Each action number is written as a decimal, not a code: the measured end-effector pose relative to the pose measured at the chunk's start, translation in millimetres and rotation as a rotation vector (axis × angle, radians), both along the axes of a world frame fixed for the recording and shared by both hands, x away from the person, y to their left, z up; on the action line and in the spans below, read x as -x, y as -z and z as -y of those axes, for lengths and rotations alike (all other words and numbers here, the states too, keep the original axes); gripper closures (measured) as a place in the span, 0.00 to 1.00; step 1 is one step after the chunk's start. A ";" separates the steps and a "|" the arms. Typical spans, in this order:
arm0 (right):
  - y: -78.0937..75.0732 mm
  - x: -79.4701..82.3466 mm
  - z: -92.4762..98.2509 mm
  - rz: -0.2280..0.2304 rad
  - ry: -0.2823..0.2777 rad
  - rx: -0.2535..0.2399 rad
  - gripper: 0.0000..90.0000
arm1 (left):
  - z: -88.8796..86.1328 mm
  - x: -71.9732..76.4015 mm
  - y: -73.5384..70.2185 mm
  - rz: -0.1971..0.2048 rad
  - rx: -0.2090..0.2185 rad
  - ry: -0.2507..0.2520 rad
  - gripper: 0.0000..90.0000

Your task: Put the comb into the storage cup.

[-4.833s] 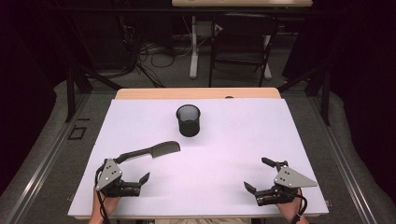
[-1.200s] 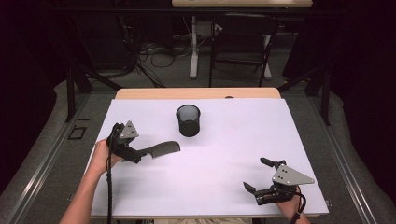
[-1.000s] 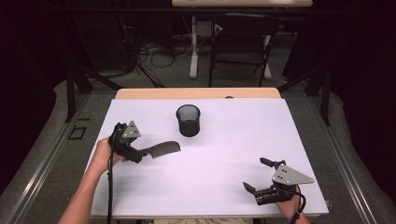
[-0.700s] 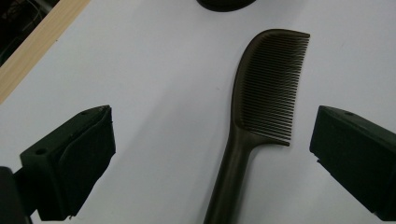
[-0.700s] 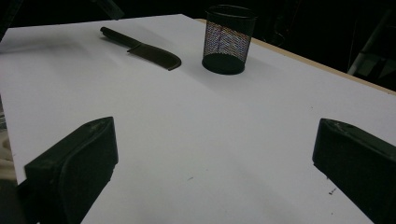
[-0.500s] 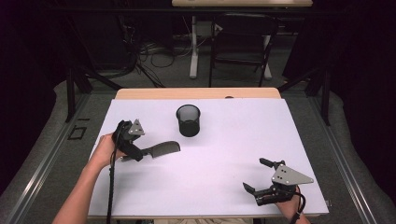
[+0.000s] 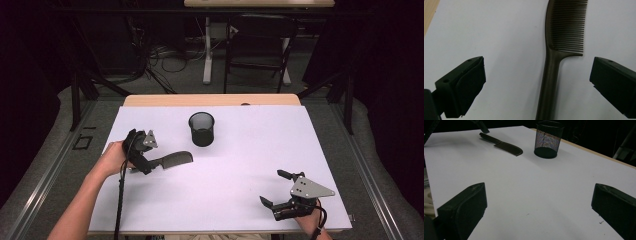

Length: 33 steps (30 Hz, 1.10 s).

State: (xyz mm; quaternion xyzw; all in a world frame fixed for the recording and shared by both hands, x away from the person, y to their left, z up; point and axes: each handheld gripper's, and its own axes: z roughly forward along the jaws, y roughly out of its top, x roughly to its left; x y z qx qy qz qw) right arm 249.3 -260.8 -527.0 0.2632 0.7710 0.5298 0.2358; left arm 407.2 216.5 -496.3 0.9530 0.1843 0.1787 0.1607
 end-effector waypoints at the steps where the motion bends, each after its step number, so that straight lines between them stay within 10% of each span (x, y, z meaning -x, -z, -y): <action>1: 0.0 -0.1 0.2 -0.003 0.000 0.003 0.00 | -0.3 -1.4 -0.9 -0.007 -0.002 0.003 0.01; 8: 0.0 0.0 0.2 -0.004 -0.002 0.004 0.00 | 4.8 -6.5 -4.1 -0.030 -0.049 0.015 0.03; 33: 0.3 -0.1 0.4 -0.009 -0.004 0.006 0.00 | 21.8 -20.6 12.2 -0.198 -0.224 0.101 0.60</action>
